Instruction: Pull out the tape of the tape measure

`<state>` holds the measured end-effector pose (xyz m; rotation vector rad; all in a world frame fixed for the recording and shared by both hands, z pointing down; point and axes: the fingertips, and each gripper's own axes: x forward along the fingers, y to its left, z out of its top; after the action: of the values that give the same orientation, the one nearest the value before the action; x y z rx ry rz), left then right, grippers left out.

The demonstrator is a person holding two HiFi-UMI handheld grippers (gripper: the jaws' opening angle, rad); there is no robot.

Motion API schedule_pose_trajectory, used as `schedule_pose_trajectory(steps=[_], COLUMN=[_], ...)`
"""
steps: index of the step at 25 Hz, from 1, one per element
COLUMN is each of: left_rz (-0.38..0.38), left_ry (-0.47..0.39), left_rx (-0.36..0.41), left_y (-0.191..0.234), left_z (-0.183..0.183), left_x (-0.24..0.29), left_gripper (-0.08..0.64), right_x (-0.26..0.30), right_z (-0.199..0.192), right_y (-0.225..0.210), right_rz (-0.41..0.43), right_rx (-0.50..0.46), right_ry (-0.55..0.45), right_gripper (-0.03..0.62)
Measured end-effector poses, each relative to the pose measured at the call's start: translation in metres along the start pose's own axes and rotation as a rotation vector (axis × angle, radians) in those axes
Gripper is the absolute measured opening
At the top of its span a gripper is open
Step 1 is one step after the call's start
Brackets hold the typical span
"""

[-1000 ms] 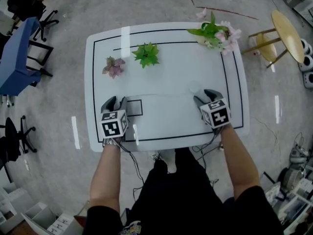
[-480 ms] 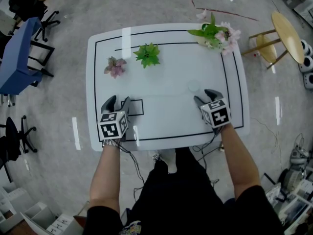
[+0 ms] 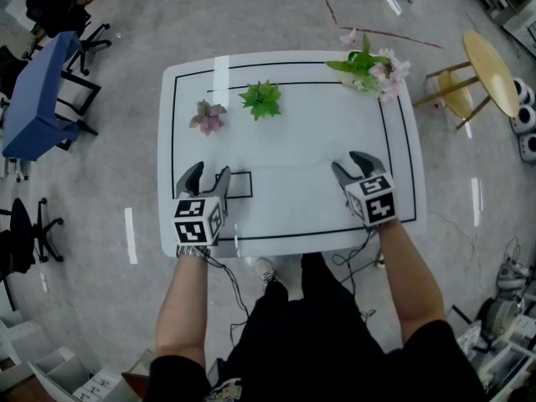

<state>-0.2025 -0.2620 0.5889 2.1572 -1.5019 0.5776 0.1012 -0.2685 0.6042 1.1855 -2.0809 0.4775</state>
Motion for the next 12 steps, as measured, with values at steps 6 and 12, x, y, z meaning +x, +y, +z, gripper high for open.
schedule_pose_trajectory(steps=[6, 12], left_rz=[-0.011, -0.02], left_ry=[-0.115, -0.271], left_rx=[0.027, 0.035], left_y=[-0.008, -0.02], left_z=[0.037, 0.082], left_x=[-0.043, -0.106], left_gripper=[0.241, 0.241], right_x=[-0.035, -0.089], right_z=[0.041, 0.087], right_y=[0.017, 0.043], right_rz=[-0.026, -0.027], right_rx=[-0.016, -0.011], right_ry=[-0.136, -0.319], right_gripper=[0.192, 0.135])
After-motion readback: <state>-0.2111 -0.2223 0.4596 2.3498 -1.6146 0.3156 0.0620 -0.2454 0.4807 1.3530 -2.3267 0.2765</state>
